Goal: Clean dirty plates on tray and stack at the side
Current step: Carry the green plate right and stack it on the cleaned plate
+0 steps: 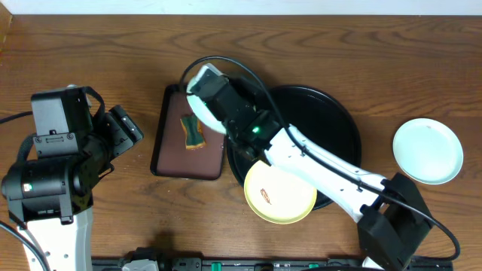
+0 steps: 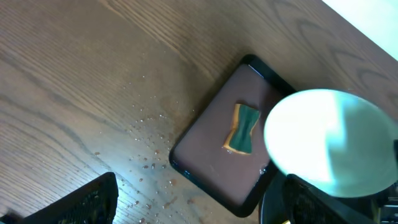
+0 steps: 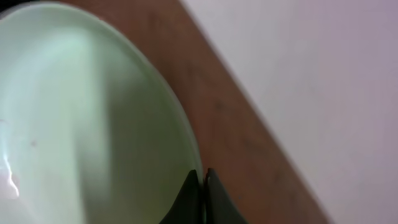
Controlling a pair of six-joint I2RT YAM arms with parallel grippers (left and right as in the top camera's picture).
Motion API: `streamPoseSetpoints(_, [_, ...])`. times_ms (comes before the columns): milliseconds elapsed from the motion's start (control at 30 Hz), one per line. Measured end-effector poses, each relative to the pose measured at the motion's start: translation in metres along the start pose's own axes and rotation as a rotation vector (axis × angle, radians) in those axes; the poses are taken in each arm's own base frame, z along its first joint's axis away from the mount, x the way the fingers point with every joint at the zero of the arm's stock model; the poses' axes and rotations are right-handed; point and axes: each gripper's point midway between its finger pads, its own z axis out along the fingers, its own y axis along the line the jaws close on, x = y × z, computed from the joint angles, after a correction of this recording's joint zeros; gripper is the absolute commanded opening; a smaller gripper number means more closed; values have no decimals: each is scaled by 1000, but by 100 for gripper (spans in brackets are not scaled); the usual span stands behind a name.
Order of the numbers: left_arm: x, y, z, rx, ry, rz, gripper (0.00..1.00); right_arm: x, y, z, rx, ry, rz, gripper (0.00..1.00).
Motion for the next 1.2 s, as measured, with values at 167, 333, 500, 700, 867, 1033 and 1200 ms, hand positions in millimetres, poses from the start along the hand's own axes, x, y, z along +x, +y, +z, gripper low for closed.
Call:
streamPoseSetpoints(167, [0, 0, 0, 0, 0, 0, 85, 35, 4, 11, -115, 112, 188, 1])
streamPoseSetpoints(333, [0, 0, 0, 0, 0, 0, 85, 71, -8, 28, -262, 225, 518, 1])
streamPoseSetpoints(500, [0, 0, 0, 0, 0, 0, 85, 111, -52, 45, -417, 300, 920, 1])
streamPoseSetpoints(700, [0, 0, 0, 0, 1, 0, 85, 201, -130, 49, -438, 408, 1320, 1])
streamPoseSetpoints(867, [0, 0, 0, 0, 1, 0, 85, 286, -169, 29, -345, 550, 1538, 1])
streamPoseSetpoints(1033, [0, 0, 0, 0, 0, 0, 85, 364, -194, -3, -208, 687, 1671, 1])
streamPoseSetpoints(1200, [0, 0, 0, 0, 1, 0, 85, 445, -219, -45, -26, 787, 1810, 1])
